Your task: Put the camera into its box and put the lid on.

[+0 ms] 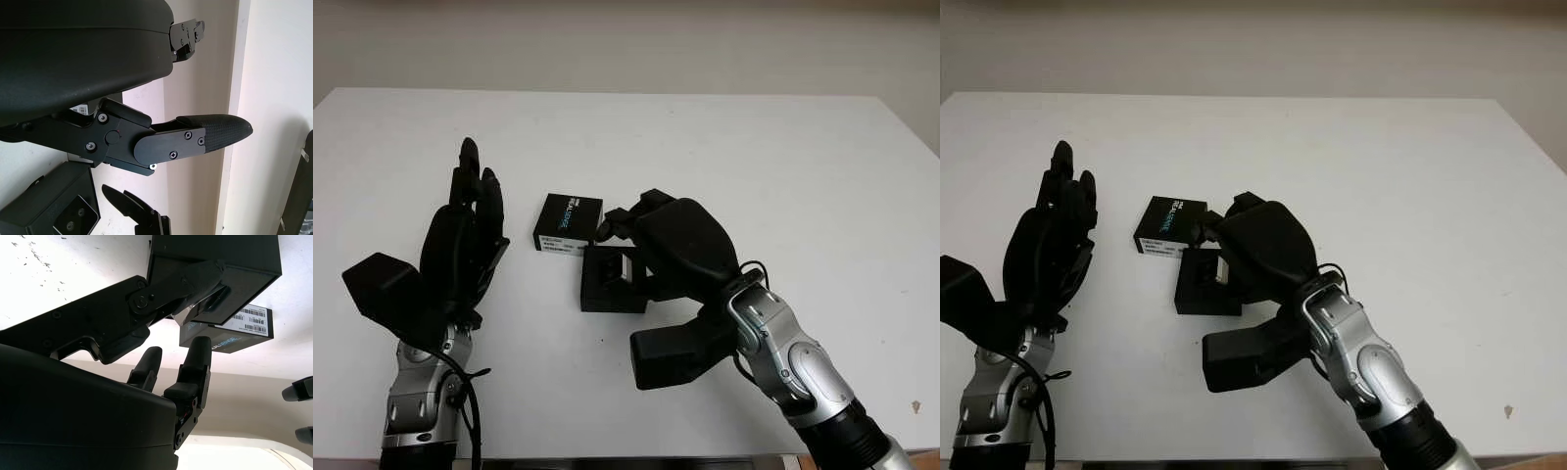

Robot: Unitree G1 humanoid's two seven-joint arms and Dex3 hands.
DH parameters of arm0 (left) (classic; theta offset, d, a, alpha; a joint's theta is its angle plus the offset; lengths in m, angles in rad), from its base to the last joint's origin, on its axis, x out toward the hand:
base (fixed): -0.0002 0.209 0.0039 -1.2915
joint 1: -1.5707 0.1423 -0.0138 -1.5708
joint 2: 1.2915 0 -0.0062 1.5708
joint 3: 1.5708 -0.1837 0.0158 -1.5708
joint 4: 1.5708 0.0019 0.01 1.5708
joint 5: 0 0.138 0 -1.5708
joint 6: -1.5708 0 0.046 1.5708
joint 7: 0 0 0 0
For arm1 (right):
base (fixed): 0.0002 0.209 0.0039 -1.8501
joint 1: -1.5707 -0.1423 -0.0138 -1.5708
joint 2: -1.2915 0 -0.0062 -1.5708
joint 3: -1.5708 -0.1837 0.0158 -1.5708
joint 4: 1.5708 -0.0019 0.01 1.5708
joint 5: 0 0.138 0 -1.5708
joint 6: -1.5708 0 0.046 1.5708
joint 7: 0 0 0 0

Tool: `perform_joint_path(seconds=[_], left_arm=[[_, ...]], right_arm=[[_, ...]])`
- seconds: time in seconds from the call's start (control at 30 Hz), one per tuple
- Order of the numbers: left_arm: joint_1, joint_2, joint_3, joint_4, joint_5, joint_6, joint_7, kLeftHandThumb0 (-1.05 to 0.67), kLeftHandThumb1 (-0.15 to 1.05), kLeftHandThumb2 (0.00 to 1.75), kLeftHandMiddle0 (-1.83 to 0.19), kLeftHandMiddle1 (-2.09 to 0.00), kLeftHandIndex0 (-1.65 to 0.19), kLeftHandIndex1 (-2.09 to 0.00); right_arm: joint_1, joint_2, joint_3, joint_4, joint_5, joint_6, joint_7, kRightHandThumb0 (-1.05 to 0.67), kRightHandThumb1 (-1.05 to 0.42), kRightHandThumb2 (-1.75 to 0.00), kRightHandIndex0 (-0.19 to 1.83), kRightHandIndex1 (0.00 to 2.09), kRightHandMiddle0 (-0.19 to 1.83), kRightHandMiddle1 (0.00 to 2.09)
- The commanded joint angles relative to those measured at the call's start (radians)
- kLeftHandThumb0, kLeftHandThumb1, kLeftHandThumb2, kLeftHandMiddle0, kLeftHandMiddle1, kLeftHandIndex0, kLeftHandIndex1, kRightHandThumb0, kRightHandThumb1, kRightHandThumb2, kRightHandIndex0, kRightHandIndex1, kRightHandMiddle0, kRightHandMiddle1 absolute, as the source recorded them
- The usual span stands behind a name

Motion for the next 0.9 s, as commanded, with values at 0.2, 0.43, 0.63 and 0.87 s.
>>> perform_joint_path(seconds=[0.2,0.43,0.63,0.87], left_arm=[[-0.007,0.004,0.004,-0.002,-0.006,-0.004,-0.003,-0.78,1.05,0.55,0.19,0.00,0.19,0.00],[-0.006,0.005,0.005,-0.001,-0.006,-0.009,-0.006,-0.78,1.05,0.54,0.19,0.00,0.19,0.00],[-0.004,0.010,0.005,-0.001,-0.002,-0.012,-0.011,-0.78,1.05,0.55,0.19,0.00,0.19,0.00],[-0.004,0.013,0.005,-0.002,0.002,-0.010,-0.012,-0.78,1.05,0.55,0.19,0.00,0.19,0.00]], right_arm=[[-0.019,-0.003,0.002,0.016,-0.013,0.003,-0.017,-0.69,-0.90,-0.06,0.26,1.02,0.38,0.95],[-0.018,0.001,0.005,0.014,-0.030,0.020,-0.007,-0.69,-0.90,-0.05,0.26,1.02,0.38,0.93],[-0.015,0.003,0.010,0.009,-0.055,0.039,-0.003,-0.69,-0.90,-0.05,0.28,0.95,0.40,0.86],[-0.013,0.004,0.015,0.004,-0.086,0.048,-0.008,-0.70,-0.89,-0.05,0.32,0.93,0.46,0.81]])
